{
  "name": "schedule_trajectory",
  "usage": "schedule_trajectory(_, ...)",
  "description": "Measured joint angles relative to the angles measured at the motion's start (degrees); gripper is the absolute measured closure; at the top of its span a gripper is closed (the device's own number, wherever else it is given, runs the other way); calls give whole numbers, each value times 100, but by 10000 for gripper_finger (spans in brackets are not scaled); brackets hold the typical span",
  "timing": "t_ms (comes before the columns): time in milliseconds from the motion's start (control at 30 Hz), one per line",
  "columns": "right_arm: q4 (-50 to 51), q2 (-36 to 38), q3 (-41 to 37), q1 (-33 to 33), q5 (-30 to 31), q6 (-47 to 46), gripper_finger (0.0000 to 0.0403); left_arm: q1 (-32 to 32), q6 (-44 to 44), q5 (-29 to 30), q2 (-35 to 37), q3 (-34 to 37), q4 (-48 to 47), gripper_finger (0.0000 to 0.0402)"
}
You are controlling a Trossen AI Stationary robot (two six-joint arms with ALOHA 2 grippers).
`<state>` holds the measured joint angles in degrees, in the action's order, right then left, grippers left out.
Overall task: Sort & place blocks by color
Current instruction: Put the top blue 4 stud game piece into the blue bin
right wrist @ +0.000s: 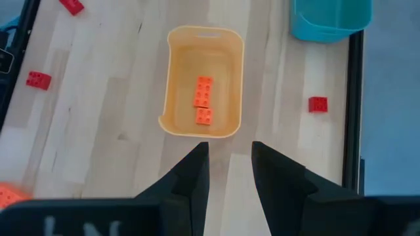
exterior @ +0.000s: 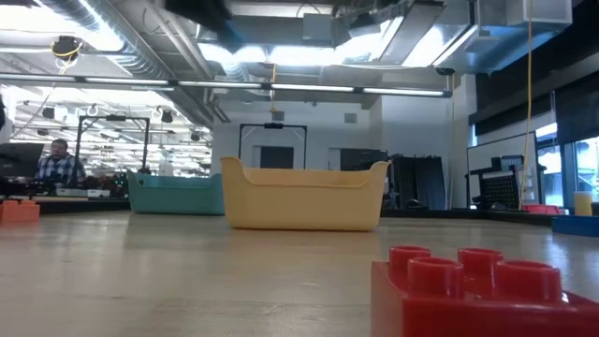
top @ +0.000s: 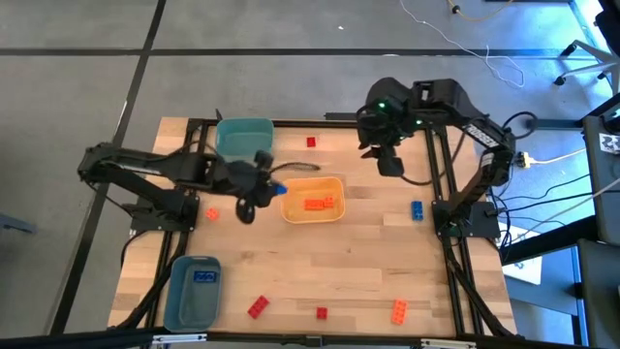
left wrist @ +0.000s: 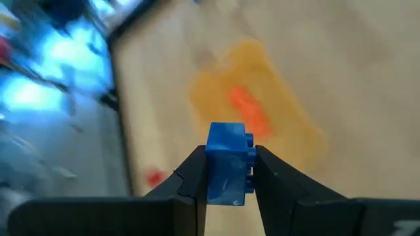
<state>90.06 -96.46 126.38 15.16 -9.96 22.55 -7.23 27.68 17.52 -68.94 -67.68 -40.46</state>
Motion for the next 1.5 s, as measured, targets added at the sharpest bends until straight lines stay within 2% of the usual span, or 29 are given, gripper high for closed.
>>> schedule_trajectory(267,-1,100,-8,5,-10,31,287,-1441,-3835,-355,435,11,-807,318)
schedule_trajectory(500,-7,100,-10,4,-13,37,287,-2691,-7216,-1408,423,4,-1978,318)
schedule_trajectory(700,-7,100,-12,4,-156,44,287,-3451,-8893,-1953,109,6,-2385,318)
schedule_trajectory(867,-7,100,-15,4,-793,125,287,-4068,-9898,-2241,-253,6,-2349,318)
schedule_trajectory(1033,-7,100,-17,4,-872,281,287,-4570,-10527,-2418,-915,6,-2247,318)
schedule_trajectory(1500,-7,100,-17,4,-875,326,287,-4958,-10552,-2472,-2948,6,-1793,318)
